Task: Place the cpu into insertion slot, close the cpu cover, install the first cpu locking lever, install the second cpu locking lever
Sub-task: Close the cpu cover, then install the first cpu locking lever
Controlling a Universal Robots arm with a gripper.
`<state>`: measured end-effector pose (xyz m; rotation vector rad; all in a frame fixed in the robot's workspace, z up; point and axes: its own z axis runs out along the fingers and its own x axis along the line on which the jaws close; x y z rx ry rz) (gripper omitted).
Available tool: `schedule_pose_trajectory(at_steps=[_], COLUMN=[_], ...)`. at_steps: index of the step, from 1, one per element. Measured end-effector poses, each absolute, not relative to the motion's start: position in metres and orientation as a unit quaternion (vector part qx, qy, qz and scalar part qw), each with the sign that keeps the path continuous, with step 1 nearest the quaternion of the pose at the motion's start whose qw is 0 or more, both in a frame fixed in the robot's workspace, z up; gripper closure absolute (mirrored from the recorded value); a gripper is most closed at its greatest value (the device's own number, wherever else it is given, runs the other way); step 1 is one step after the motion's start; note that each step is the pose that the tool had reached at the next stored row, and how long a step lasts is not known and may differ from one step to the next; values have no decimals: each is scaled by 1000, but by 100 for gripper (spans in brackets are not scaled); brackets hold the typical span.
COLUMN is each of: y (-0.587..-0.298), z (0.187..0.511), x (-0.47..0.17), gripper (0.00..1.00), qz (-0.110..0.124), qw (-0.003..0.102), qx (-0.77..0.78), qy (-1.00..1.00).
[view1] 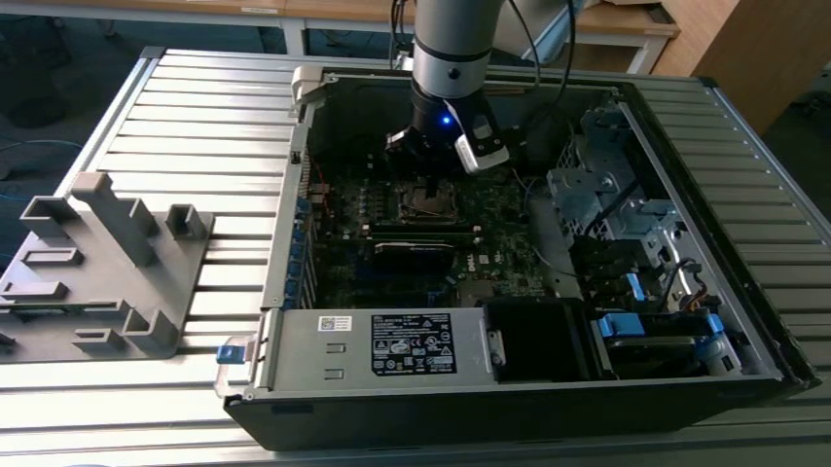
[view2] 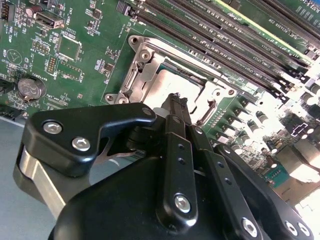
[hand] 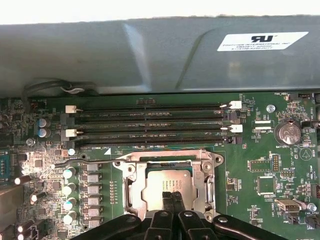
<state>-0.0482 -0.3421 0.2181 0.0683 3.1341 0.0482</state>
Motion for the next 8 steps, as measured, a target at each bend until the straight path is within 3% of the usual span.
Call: schedule_pose_trajectory(at_steps=[8], y=[-342], z=[218], x=[-48], gripper=[89], qz=[15], qw=[3], qx=[25], qy=[1000])
